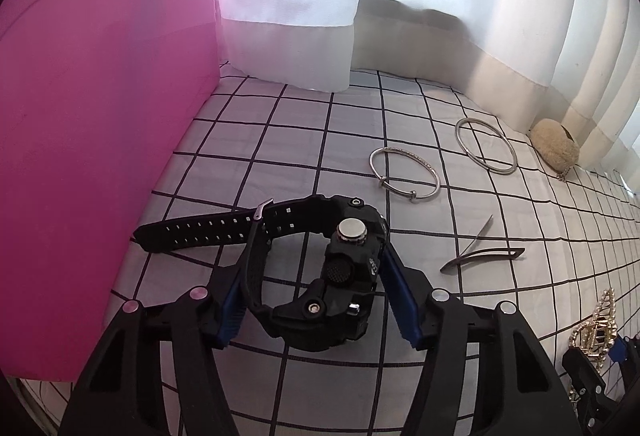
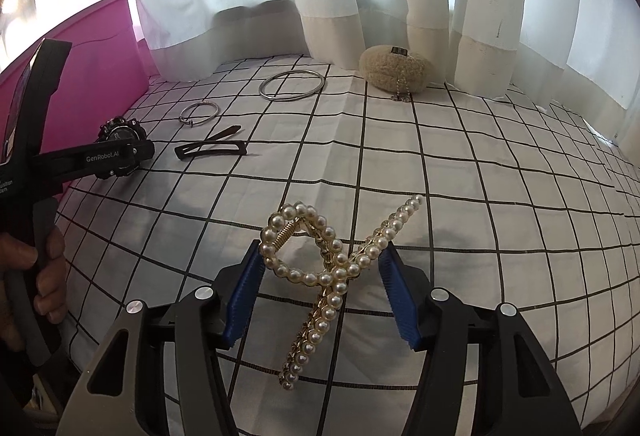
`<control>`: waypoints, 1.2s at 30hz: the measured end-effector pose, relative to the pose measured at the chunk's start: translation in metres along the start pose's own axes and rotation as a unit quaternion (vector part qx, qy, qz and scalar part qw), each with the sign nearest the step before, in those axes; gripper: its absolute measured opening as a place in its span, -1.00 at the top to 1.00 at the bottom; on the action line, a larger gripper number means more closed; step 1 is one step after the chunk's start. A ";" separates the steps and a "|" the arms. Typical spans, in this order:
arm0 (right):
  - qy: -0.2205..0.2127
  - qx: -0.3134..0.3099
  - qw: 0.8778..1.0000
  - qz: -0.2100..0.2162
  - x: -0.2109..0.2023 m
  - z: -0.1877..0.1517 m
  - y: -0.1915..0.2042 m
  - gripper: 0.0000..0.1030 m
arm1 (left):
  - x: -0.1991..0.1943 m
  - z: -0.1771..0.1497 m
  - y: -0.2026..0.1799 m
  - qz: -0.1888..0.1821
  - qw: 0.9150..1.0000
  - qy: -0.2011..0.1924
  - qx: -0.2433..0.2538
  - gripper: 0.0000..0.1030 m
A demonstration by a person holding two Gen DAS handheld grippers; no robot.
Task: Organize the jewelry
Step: 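Close the left tool on the watch while the right tool grips the pearl clip, then carry the watch and pearl clip into the pink tub and release both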
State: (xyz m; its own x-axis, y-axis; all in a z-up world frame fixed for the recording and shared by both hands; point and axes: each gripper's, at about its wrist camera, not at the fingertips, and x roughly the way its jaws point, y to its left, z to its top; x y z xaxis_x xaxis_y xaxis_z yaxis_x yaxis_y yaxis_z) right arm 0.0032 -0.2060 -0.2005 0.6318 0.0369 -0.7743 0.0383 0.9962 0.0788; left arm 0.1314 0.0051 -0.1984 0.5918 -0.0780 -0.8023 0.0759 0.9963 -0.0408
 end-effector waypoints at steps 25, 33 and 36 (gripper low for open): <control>0.002 -0.019 0.999 0.039 -0.035 0.029 -0.005 0.10 | -0.105 0.018 -0.029 0.015 0.999 -0.042 0.003 -0.14; -0.014 -0.016 0.998 0.052 -0.046 0.046 -0.009 0.10 | -0.133 0.023 -0.026 0.020 0.998 -0.053 -0.005 -0.14; -0.027 -0.022 0.998 0.056 -0.057 0.059 -0.007 0.10 | -0.142 0.024 -0.024 0.021 0.998 -0.056 -0.009 -0.14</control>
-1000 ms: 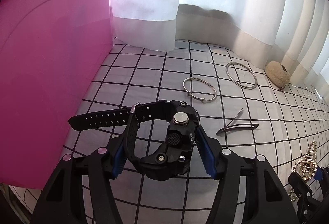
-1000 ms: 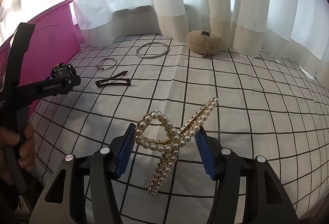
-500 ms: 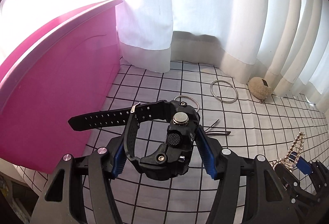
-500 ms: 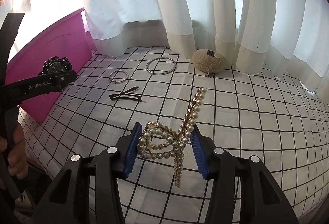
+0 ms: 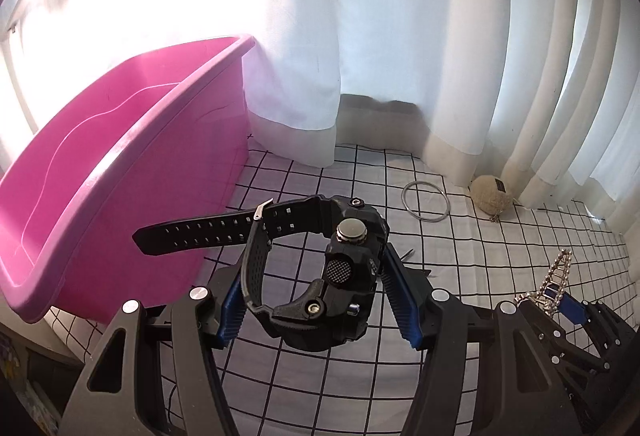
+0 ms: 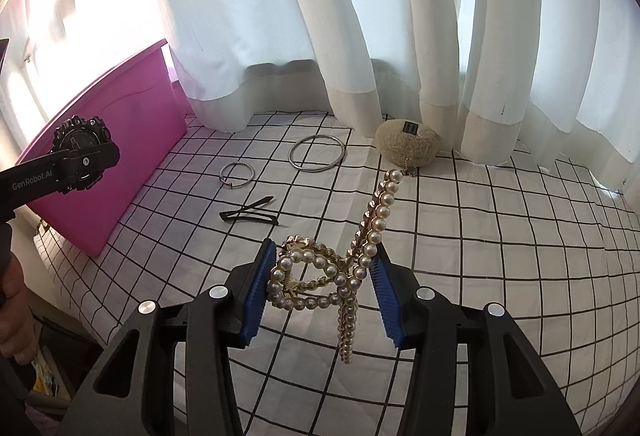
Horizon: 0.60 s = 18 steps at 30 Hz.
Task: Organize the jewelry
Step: 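Carry the watch and pearl clip into the pink tub and release both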
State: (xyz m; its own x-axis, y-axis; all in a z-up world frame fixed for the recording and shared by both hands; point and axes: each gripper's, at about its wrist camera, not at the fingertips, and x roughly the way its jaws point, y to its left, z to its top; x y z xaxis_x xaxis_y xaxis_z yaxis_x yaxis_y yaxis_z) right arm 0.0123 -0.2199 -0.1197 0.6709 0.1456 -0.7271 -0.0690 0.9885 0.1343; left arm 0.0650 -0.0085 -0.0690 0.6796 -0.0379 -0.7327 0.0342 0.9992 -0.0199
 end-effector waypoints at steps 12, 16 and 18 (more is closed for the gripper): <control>-0.054 -0.051 0.997 0.030 -0.045 0.058 0.028 0.10 | -0.035 0.014 0.019 -0.030 0.999 0.002 -0.036 -0.14; -0.064 -0.058 0.995 0.042 -0.049 0.070 0.036 0.10 | -0.039 0.011 0.015 -0.034 0.999 0.006 -0.040 -0.14; -0.067 -0.061 0.995 0.044 -0.051 0.073 0.039 0.10 | -0.041 0.010 0.013 -0.036 0.999 0.003 -0.039 -0.14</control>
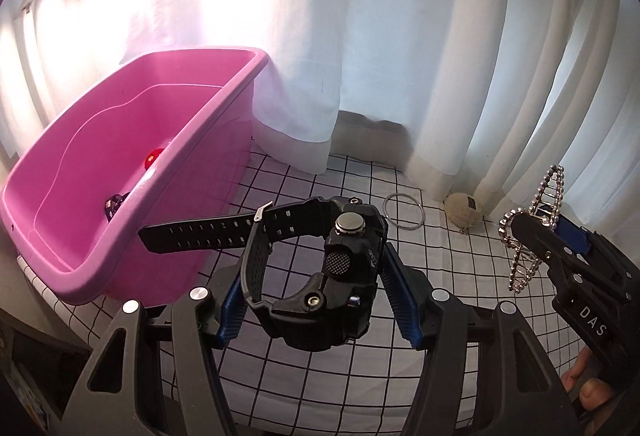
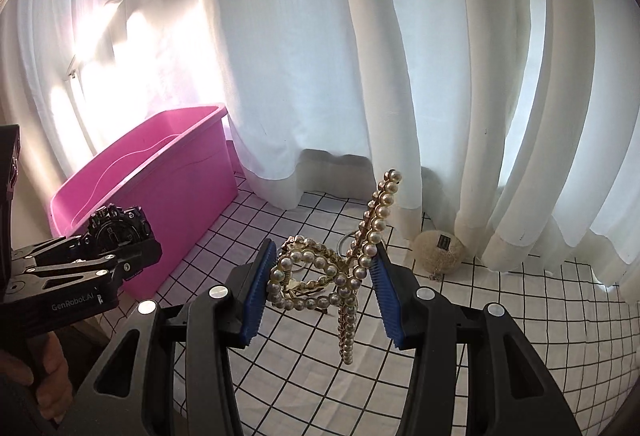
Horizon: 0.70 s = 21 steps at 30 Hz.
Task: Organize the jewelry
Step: 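Carry the watch and pearl clip into the pink tub and release both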
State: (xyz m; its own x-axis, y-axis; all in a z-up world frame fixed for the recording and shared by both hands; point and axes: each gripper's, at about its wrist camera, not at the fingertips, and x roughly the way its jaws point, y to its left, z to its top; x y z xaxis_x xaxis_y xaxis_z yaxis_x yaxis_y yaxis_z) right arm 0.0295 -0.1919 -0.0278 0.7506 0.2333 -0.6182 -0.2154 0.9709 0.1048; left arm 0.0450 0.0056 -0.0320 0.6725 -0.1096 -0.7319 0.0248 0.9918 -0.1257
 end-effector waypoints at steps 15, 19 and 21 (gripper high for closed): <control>-0.007 -0.012 1.000 -0.002 -0.021 0.008 -0.016 0.10 | -0.019 -0.013 -0.034 -0.018 1.000 -0.011 0.013 -0.14; -0.012 -0.017 1.000 0.002 -0.029 0.010 -0.022 0.10 | -0.029 -0.013 -0.044 -0.017 0.999 -0.025 0.017 -0.14; -0.014 -0.019 1.000 0.004 -0.032 0.011 -0.025 0.10 | -0.033 -0.014 -0.048 -0.018 0.999 -0.029 0.017 -0.14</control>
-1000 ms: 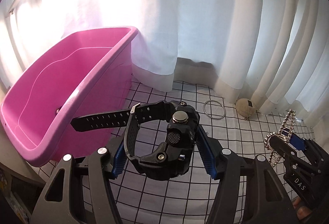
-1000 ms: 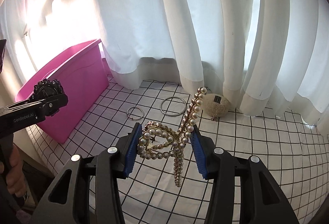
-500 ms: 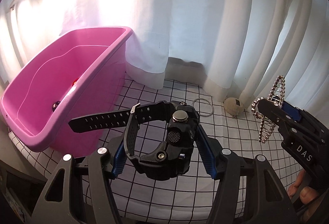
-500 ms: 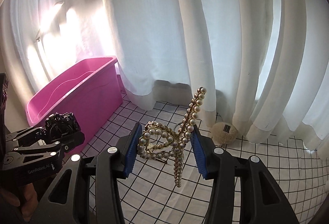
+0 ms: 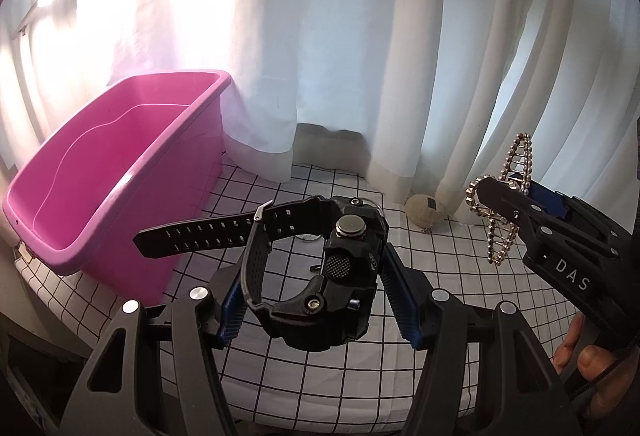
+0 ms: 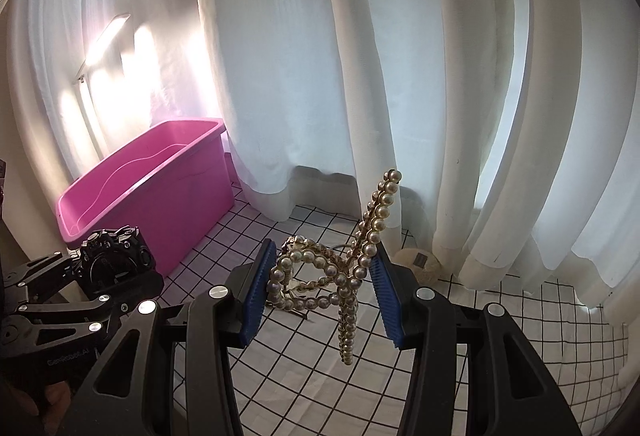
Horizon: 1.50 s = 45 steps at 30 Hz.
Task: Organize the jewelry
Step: 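Carry the watch and pearl clip into the pink tub and release both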
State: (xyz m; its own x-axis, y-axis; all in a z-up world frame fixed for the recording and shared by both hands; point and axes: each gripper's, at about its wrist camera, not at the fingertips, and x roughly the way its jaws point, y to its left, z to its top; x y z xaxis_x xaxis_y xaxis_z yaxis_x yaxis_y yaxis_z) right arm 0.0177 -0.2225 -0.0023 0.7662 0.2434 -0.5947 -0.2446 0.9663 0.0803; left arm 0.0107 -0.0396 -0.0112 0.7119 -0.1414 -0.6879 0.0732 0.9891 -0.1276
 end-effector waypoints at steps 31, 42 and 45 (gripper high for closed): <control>-0.045 -0.073 0.984 0.154 0.029 0.085 0.122 0.10 | -0.100 0.054 0.123 0.175 0.975 -0.127 -0.041 -0.14; -0.013 -0.081 0.975 0.204 0.103 0.136 0.214 0.10 | -0.061 0.083 0.238 0.226 0.966 -0.092 -0.081 -0.15; 0.013 -0.083 0.976 0.203 0.129 0.140 0.231 0.10 | -0.038 0.086 0.261 0.225 0.967 -0.068 -0.097 -0.15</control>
State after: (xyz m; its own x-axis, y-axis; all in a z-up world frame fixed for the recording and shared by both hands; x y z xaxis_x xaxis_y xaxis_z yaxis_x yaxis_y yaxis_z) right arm 0.1431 0.0433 0.0514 0.5719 0.5989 -0.5606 -0.6190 0.7635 0.1842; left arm 0.0633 0.2276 0.0429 0.7278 0.3206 -0.6062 -0.3876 0.9216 0.0220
